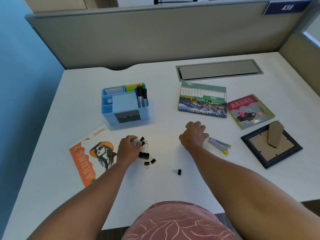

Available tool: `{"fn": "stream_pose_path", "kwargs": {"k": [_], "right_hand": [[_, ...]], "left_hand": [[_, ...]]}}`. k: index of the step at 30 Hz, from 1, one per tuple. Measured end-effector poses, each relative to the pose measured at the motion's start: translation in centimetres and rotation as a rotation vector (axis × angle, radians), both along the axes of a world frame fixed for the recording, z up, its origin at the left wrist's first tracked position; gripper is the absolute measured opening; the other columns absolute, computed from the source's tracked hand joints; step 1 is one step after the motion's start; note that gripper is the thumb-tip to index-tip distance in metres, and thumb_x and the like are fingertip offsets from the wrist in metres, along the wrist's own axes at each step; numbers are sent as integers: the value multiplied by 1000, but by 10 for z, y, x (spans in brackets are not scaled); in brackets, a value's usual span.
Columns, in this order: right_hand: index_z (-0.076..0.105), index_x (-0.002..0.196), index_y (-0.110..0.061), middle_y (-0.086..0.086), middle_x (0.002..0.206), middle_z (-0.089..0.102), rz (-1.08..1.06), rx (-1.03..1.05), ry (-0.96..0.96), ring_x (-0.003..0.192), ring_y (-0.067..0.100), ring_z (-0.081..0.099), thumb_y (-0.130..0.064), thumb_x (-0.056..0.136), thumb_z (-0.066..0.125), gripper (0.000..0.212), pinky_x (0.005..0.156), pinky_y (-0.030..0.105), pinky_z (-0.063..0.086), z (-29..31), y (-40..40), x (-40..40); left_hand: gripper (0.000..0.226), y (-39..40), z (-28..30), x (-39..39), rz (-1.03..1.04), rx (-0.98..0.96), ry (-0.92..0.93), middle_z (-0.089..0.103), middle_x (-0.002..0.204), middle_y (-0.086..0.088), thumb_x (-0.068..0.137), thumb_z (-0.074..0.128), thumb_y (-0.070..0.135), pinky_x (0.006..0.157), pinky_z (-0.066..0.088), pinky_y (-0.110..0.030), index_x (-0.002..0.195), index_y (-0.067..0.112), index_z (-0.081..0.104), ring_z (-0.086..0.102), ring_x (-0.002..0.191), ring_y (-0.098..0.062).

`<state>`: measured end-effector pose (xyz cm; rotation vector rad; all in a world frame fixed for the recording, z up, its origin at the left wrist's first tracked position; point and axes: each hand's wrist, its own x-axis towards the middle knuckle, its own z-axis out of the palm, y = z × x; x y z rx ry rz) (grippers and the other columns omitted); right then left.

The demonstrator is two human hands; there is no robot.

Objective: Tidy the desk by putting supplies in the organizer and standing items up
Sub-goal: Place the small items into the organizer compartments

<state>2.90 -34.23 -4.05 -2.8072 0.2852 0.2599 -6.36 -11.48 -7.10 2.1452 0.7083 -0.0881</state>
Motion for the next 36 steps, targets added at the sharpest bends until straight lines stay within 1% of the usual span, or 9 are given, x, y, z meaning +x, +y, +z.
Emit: {"fn": "stream_pose_path", "kwargs": {"k": [6, 10, 17, 24, 26, 28, 30, 34, 36], "right_hand": [[50, 124, -18, 14, 134, 32, -169, -170, 218, 131, 38, 25, -17, 87, 53, 36, 109, 61, 21, -5, -35, 6], [47, 130, -17, 16, 138, 31, -172, -247, 299, 135, 40, 24, -14, 90, 47, 40, 110, 65, 18, -9, -55, 3], [55, 125, -9, 11, 129, 43, -39, -302, 217, 119, 29, 44, -9, 92, 48, 34, 101, 40, 39, -10, -76, -6], [56, 124, -11, 9, 122, 50, 109, -315, 210, 116, 29, 48, -10, 90, 49, 35, 100, 44, 35, 0, -59, -3], [56, 124, -11, 9, 123, 50, 111, -217, 234, 115, 30, 50, -16, 91, 52, 34, 98, 45, 36, 3, -44, -1], [59, 119, -9, 11, 122, 55, 74, 2, 250, 112, 31, 54, -20, 91, 53, 30, 95, 40, 43, 8, -28, 3], [63, 111, -1, 15, 112, 63, 70, 272, 284, 102, 31, 61, -15, 89, 55, 27, 81, 34, 50, 14, -12, 7], [62, 119, 1, 12, 93, 60, -103, 885, 523, 76, 24, 59, 0, 90, 60, 30, 73, 38, 54, 33, 18, 4], [62, 119, -2, 16, 93, 62, -126, 1019, 596, 76, 24, 60, 2, 89, 63, 30, 71, 38, 54, 41, 29, 4]], "left_hand": [[22, -6, -2, 2, -19, 13, -20, 59, 114, 1, 90, 64, 29, 79, 44, -29, 112, 25, 64, 62, 96, -14], [17, -13, 1, 2, -7, 40, -57, 61, 113, 4, 90, 63, 27, 76, 45, -29, 107, 27, 64, 63, 94, -14], [14, -22, 8, 5, 18, 52, -108, 61, 109, 11, 91, 62, 24, 70, 42, -28, 104, 29, 65, 60, 84, -7], [13, -34, 11, 7, -8, -45, -158, 65, 95, 12, 91, 61, 20, 72, 51, -29, 99, 28, 66, 61, 76, -10], [13, -38, 12, 10, -28, -98, -152, 65, 91, 13, 91, 62, 21, 75, 55, -32, 100, 27, 67, 61, 76, -10], [13, -43, 15, 13, -41, -156, -146, 66, 90, 12, 91, 62, 23, 74, 59, -36, 103, 27, 67, 64, 79, -11], [16, -47, 21, 17, -52, -242, -121, 66, 91, 9, 92, 64, 26, 72, 61, -38, 108, 26, 66, 66, 82, -13], [26, -51, 29, 27, -78, -437, -80, 70, 98, 1, 95, 65, 30, 82, 57, -37, 119, 23, 65, 68, 83, -15], [25, -51, 33, 30, -35, -534, -79, 71, 105, -4, 96, 62, 29, 83, 58, -35, 120, 20, 65, 70, 85, -17]]}}
